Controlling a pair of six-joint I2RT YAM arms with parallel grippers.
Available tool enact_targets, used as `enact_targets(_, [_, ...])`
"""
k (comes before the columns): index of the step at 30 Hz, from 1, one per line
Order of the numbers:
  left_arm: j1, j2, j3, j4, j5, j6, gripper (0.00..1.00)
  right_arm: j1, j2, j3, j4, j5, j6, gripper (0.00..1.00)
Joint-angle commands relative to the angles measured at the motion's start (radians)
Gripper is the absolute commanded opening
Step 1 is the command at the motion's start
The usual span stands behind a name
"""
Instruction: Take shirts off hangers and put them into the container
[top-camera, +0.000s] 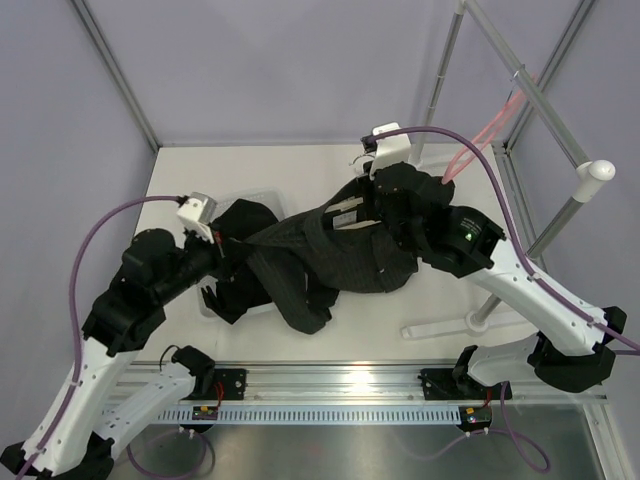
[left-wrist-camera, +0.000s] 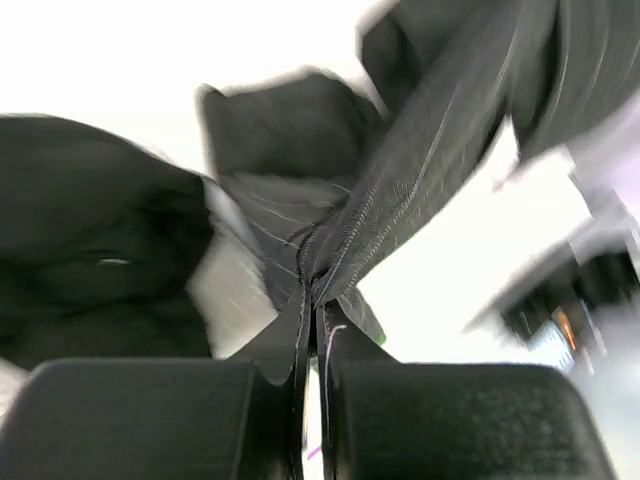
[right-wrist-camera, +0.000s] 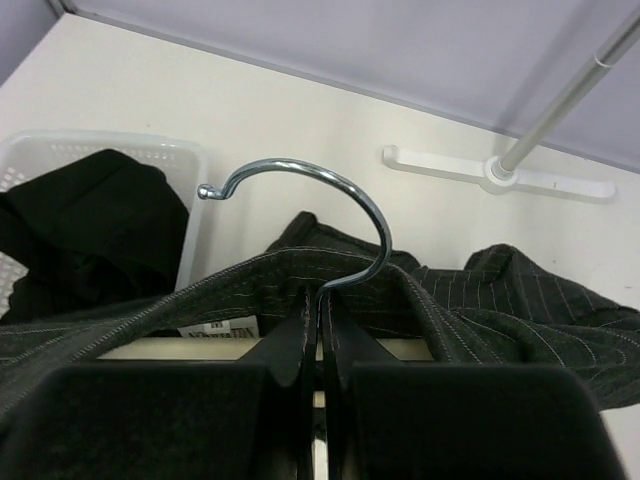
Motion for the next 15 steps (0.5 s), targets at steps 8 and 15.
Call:
enact_targets(8, [0.001,-0.077,0.068,0.064,-0.651,-0.123,0.0,-0.01,-0.099,-0.068,0.002,0.252,0.013,0.0])
enact_targets(15, [0.001,-0.027,-0.015,0.046,-0.725,-0.134,0.0,-0.011,-0.15,-0.076,-0.021,0.35,0.084,0.0])
